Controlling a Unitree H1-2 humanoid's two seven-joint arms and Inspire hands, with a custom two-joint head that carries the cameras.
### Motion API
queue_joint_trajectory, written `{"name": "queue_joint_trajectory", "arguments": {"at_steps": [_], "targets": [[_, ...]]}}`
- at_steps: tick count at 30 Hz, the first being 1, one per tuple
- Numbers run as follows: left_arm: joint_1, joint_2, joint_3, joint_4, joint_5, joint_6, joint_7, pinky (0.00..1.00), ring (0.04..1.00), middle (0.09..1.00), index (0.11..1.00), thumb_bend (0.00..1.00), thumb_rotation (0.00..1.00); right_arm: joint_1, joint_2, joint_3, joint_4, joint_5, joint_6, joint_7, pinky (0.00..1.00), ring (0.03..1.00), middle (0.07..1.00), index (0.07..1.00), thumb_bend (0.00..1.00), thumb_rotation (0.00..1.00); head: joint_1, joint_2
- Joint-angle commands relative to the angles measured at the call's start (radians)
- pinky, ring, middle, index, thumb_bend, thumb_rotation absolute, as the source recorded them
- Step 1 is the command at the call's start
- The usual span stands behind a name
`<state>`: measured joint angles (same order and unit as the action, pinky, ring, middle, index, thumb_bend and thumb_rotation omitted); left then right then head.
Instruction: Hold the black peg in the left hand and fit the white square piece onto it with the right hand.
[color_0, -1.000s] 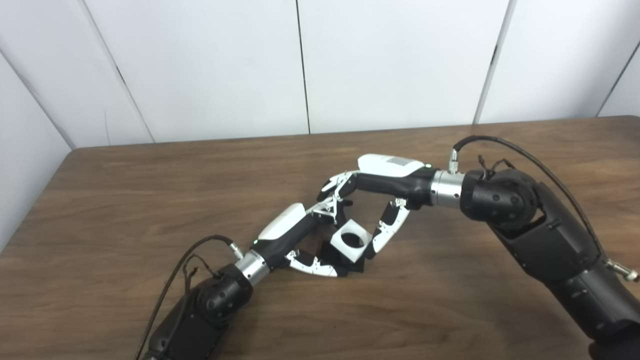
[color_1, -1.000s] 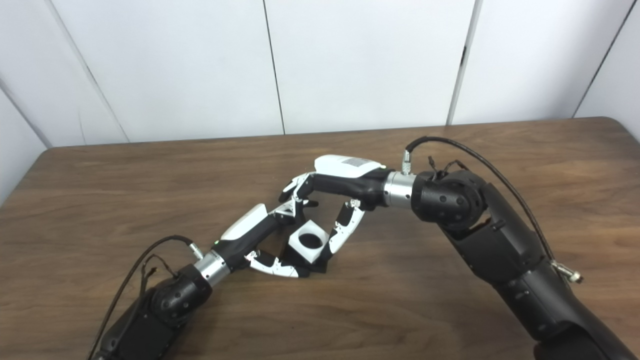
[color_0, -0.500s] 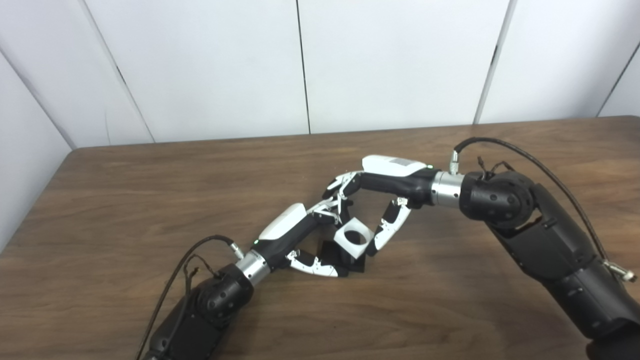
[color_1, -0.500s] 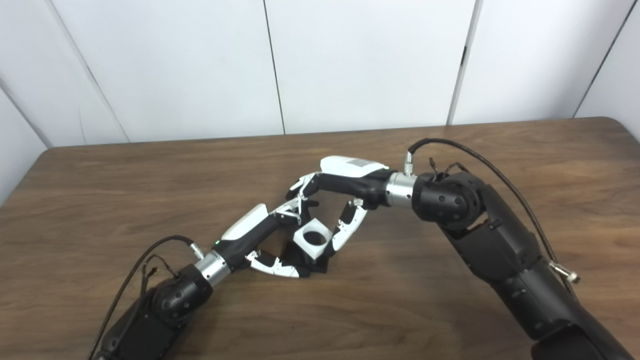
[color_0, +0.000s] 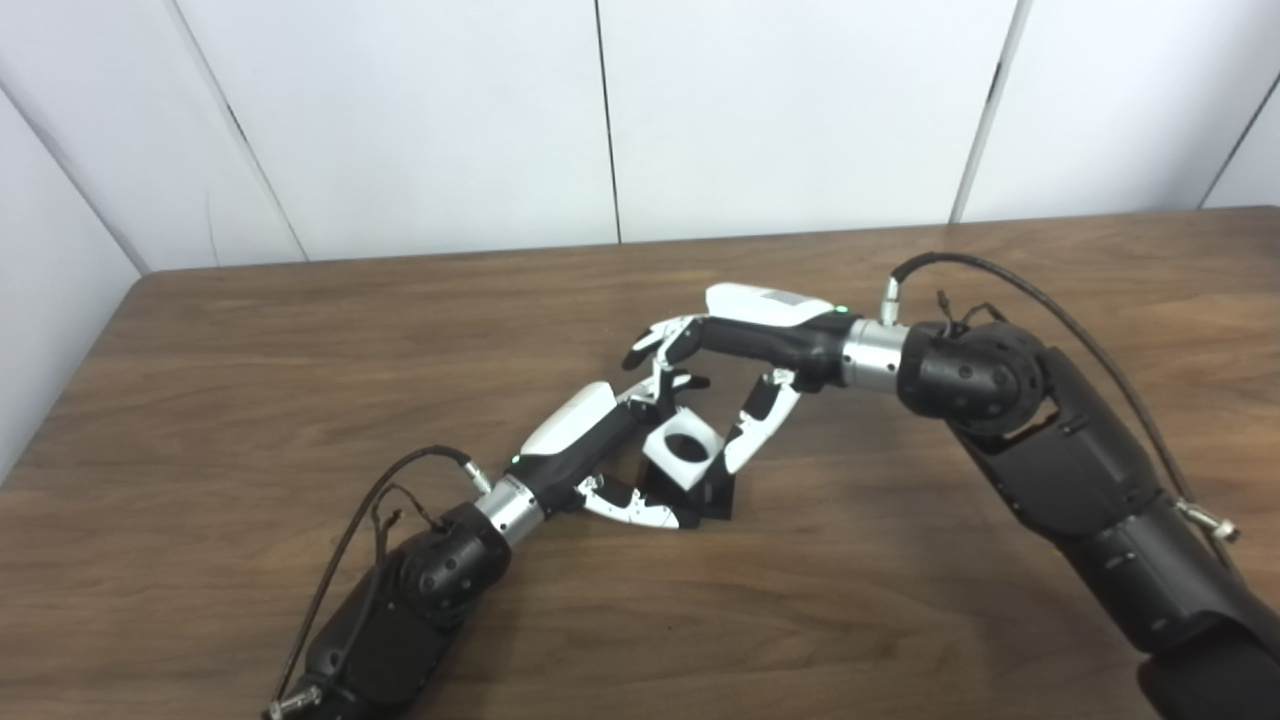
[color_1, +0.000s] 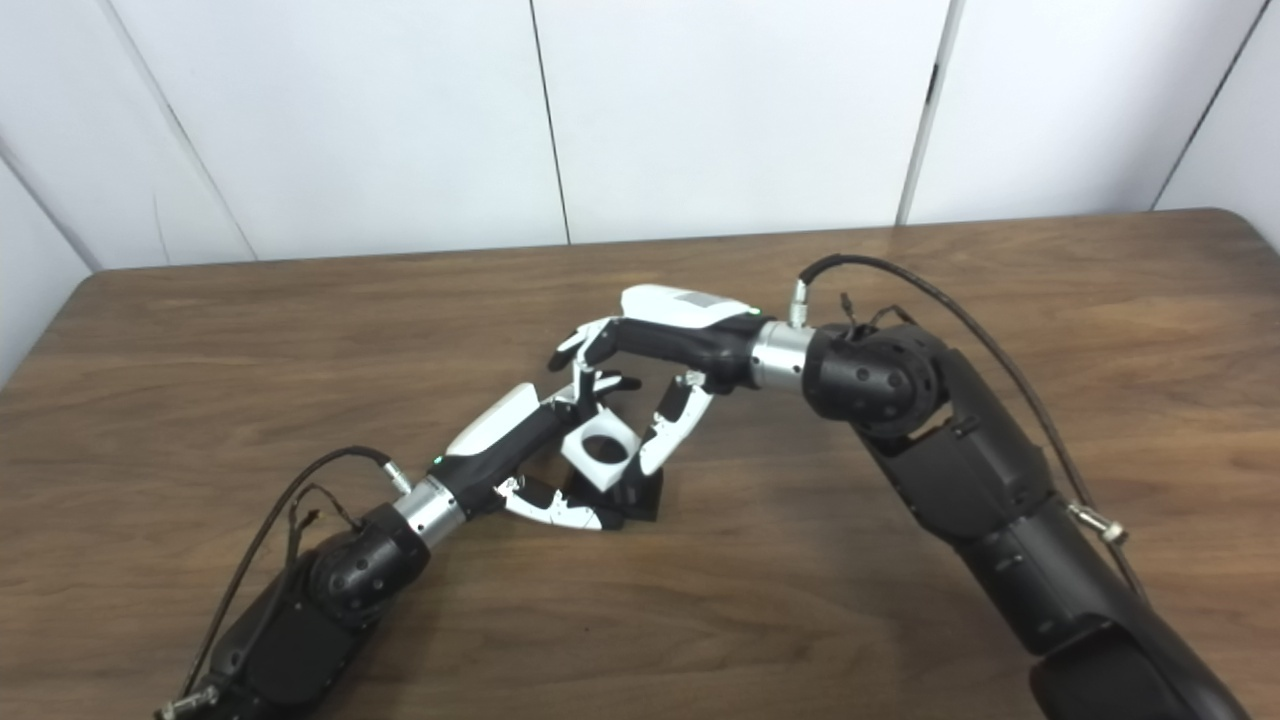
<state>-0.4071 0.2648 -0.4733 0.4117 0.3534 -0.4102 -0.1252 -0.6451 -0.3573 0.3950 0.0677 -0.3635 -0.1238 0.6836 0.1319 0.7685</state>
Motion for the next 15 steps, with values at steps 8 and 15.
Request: {"name": "queue_joint_trajectory", "arguments": {"at_steps": [8,15], "targets": [[0.057,-0.007,-0.054,0.040,0.086,0.079,-0.068,0.90,0.979,0.937,0.495,0.52,0.08,-0.067,-0.013,-0.011,-0.012,0.007,-0.014,-0.008,0.84,0.914,0.844,0.478,0.52,0.14,-0.004,0.004],[0.062,0.002,-0.049,0.033,0.074,0.079,-0.075,0.91,0.984,0.941,0.495,0.52,0.08,-0.078,-0.039,-0.008,-0.017,-0.010,-0.010,0.006,0.82,0.905,0.839,0.479,0.52,0.14,-0.024,0.004]]}}
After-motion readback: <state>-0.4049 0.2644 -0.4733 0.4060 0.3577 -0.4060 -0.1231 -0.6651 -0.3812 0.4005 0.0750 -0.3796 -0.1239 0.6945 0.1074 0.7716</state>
